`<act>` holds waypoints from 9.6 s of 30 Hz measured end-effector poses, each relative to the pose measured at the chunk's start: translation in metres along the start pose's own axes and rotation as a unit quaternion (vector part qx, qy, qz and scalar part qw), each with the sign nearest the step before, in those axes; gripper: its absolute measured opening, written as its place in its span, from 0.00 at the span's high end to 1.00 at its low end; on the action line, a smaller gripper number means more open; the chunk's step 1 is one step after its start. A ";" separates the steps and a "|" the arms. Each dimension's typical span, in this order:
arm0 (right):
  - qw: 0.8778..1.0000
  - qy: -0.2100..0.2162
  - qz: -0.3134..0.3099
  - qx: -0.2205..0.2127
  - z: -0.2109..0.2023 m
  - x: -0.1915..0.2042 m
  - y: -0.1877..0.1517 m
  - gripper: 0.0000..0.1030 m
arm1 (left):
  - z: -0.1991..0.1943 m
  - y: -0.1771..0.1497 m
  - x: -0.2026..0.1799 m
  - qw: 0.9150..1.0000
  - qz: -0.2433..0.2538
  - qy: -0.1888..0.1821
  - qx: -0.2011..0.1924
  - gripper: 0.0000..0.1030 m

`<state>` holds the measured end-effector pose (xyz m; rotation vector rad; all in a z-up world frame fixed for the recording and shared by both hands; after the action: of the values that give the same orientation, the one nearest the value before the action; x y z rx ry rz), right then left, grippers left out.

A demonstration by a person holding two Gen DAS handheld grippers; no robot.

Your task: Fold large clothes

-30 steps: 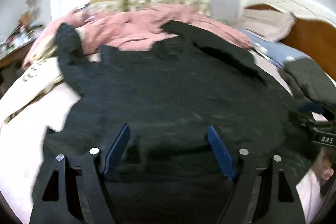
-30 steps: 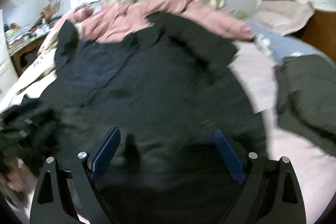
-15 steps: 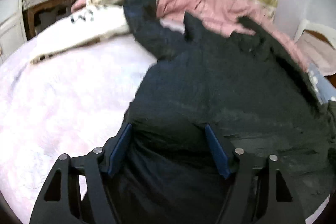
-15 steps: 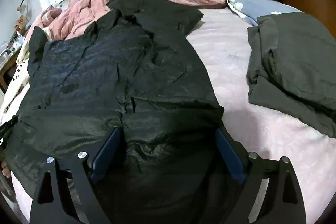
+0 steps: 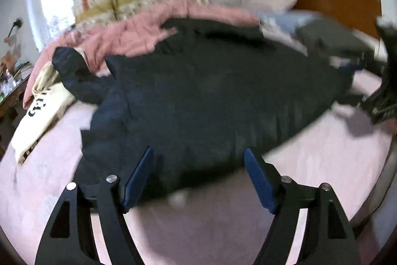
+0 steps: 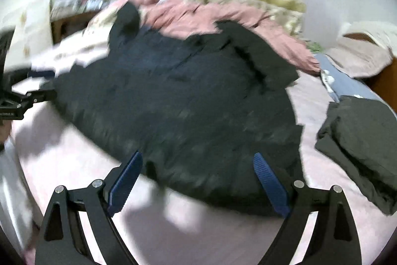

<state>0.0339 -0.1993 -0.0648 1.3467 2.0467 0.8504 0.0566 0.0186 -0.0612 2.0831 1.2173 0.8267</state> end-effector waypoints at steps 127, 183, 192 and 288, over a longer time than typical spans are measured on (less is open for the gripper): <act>0.954 0.029 0.295 -0.031 -0.011 -0.124 -0.021 0.90 | 0.028 -0.025 0.160 0.945 -0.323 -0.016 0.045 0.85; 0.982 -0.118 0.141 -0.038 -0.013 -0.022 0.008 0.21 | 0.035 0.021 -0.051 0.997 -0.070 0.002 -0.014 0.58; 0.963 -0.133 0.234 0.029 0.005 -0.081 -0.032 0.21 | -0.031 0.050 -0.015 0.984 -0.138 0.032 -0.107 0.61; 0.973 -0.084 0.121 0.180 0.200 -0.092 0.131 0.45 | 0.041 0.043 0.141 0.957 -0.280 0.073 -0.034 0.48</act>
<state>0.2892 -0.2040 -0.0885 1.8269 1.9921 0.4497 0.1657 0.1201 -0.0251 1.5139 1.7188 0.7429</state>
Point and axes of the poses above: each gripper's, at about its wrist camera, not at the fingertips, and z roughly the way its jaws point, x to its left, y to its top, the point moved 7 cm from there along z, roughly the way its jaws point, and after that the axes turned 4 degrees about y, right-handed, at the moved point
